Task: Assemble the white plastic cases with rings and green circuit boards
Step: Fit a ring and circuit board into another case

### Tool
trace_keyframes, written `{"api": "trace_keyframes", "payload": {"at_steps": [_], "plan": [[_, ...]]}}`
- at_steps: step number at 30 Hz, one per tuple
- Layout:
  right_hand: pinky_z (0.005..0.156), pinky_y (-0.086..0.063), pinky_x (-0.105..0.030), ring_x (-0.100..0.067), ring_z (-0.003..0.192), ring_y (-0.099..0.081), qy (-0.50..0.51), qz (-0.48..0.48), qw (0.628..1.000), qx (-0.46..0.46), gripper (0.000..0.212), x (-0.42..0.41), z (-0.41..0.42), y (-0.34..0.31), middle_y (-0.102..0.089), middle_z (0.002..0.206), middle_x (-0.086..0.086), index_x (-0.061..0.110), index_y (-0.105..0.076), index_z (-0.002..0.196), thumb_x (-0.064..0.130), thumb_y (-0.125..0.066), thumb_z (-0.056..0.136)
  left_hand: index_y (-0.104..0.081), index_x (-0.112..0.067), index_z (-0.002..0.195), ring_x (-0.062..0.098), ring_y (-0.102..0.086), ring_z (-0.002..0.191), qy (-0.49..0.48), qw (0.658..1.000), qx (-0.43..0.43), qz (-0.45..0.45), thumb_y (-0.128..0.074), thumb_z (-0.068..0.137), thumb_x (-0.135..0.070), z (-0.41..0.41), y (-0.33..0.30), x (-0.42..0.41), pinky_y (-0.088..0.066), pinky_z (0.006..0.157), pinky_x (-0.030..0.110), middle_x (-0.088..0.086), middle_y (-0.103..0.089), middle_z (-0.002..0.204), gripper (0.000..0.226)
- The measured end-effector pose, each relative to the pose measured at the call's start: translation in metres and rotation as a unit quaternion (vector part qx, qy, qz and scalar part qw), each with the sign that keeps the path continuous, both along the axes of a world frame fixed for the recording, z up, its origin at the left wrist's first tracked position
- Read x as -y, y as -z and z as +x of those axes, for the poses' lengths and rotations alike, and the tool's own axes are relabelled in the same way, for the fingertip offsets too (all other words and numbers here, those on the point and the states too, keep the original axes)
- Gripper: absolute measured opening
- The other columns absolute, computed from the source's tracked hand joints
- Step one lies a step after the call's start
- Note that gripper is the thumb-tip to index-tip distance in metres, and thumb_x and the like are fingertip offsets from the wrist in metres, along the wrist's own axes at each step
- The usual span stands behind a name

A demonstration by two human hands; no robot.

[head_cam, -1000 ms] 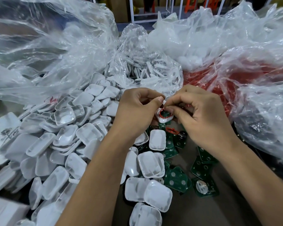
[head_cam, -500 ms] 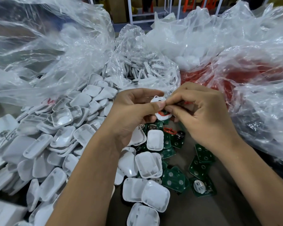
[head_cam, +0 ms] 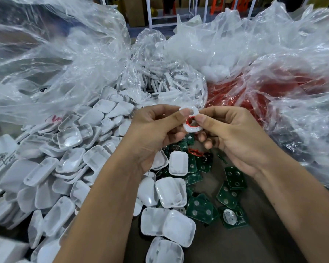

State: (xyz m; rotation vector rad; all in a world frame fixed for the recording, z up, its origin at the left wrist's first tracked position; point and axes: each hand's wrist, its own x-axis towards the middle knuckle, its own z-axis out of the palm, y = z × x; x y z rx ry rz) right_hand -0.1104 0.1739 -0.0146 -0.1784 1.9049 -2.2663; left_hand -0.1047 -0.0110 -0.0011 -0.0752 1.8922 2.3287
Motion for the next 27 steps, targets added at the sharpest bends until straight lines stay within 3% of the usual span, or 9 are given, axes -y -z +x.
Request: {"api": "trace_keyframes", "payload": {"at_steps": [5,8,11,14,17,19,23,25,27], "plan": [[0.050,-0.054,-0.022,-0.018,0.060,-0.062,0.022,-0.010,1.000,0.008,0.033,-0.001,-0.001,0.000,-0.070,0.084,-0.020,-0.002,-0.073,0.105,0.019,-0.077,0.080,-0.073,0.001,0.098,0.015,-0.069,0.064,0.025,1.000,0.008,0.002,-0.080,0.066,-0.020,0.001,0.000,0.002,-0.059,0.062,0.020,0.016,-0.074,0.083,0.039],[0.051,-0.054,-0.022,-0.018,0.062,-0.062,0.009,-0.040,0.999,0.015,0.031,0.000,-0.002,0.001,-0.068,0.084,-0.018,-0.001,-0.072,0.106,0.018,-0.076,0.082,-0.070,0.008,0.105,0.017,-0.071,0.070,0.025,1.000,-0.008,0.007,-0.078,0.071,-0.017,0.001,0.001,0.000,-0.061,0.067,0.022,0.019,-0.075,0.091,0.043],[0.052,-0.054,-0.022,-0.017,0.064,-0.064,0.007,-0.068,0.998,0.014,0.027,0.002,0.000,0.001,-0.070,0.084,-0.014,0.001,-0.071,0.105,0.017,-0.075,0.083,-0.071,0.003,0.097,0.018,-0.071,0.073,0.018,1.000,-0.013,0.016,-0.077,0.071,-0.017,0.001,0.000,-0.002,-0.061,0.069,0.023,0.017,-0.074,0.089,0.034],[0.054,-0.059,-0.031,-0.021,0.066,-0.070,0.089,0.057,0.992,-0.066,0.015,0.006,0.003,0.004,-0.076,0.085,-0.006,0.012,-0.072,0.102,0.018,-0.079,0.090,-0.067,-0.009,0.077,0.020,-0.069,0.070,-0.014,1.000,-0.011,0.024,-0.079,0.076,-0.013,0.003,-0.001,-0.008,-0.060,0.066,0.024,0.023,-0.072,0.084,0.012],[0.069,-0.056,-0.022,-0.012,0.076,-0.069,0.177,0.268,0.912,-0.255,0.010,0.009,0.004,0.006,-0.071,0.086,0.006,0.025,-0.073,0.090,0.021,-0.081,0.090,-0.063,-0.009,0.075,0.021,-0.070,0.071,-0.085,0.996,-0.028,-0.009,-0.077,0.087,-0.006,0.001,0.003,-0.014,-0.062,0.068,0.028,0.038,-0.067,0.093,0.018],[0.069,-0.046,-0.012,-0.007,0.077,-0.065,0.179,0.299,0.891,-0.293,0.009,0.012,0.005,0.005,-0.069,0.085,0.009,0.025,-0.076,0.086,0.020,-0.083,0.088,-0.064,-0.007,0.078,0.018,-0.072,0.069,-0.106,0.994,-0.040,-0.011,-0.077,0.088,-0.006,0.001,0.005,-0.018,-0.063,0.069,0.029,0.033,-0.068,0.085,0.017],[0.068,-0.042,-0.009,-0.003,0.075,-0.061,0.169,0.317,0.888,-0.287,0.004,0.012,0.004,0.006,-0.069,0.082,0.010,0.018,-0.081,0.088,0.015,-0.083,0.088,-0.069,-0.002,0.084,0.022,-0.074,0.074,-0.118,0.991,-0.048,-0.033,-0.075,0.091,-0.006,-0.001,0.008,-0.021,-0.064,0.074,0.033,0.031,-0.072,0.091,0.011],[0.066,-0.044,-0.011,-0.004,0.074,-0.062,0.167,0.314,0.890,-0.285,0.004,0.011,0.004,0.004,-0.068,0.082,0.011,0.017,-0.080,0.087,0.013,-0.082,0.089,-0.071,-0.002,0.083,0.027,-0.075,0.077,-0.114,0.992,-0.051,-0.032,-0.075,0.092,-0.006,0.000,0.009,-0.022,-0.064,0.076,0.036,0.029,-0.073,0.088,0.010],[0.063,-0.055,-0.024,-0.007,0.072,-0.065,0.159,0.306,0.898,-0.274,0.005,0.011,0.005,0.003,-0.069,0.082,0.011,0.018,-0.080,0.087,0.015,-0.080,0.091,-0.073,-0.002,0.082,0.029,-0.076,0.078,-0.114,0.991,-0.055,-0.031,-0.076,0.091,-0.006,0.001,0.009,-0.023,-0.064,0.074,0.035,0.027,-0.074,0.087,0.010]]}}
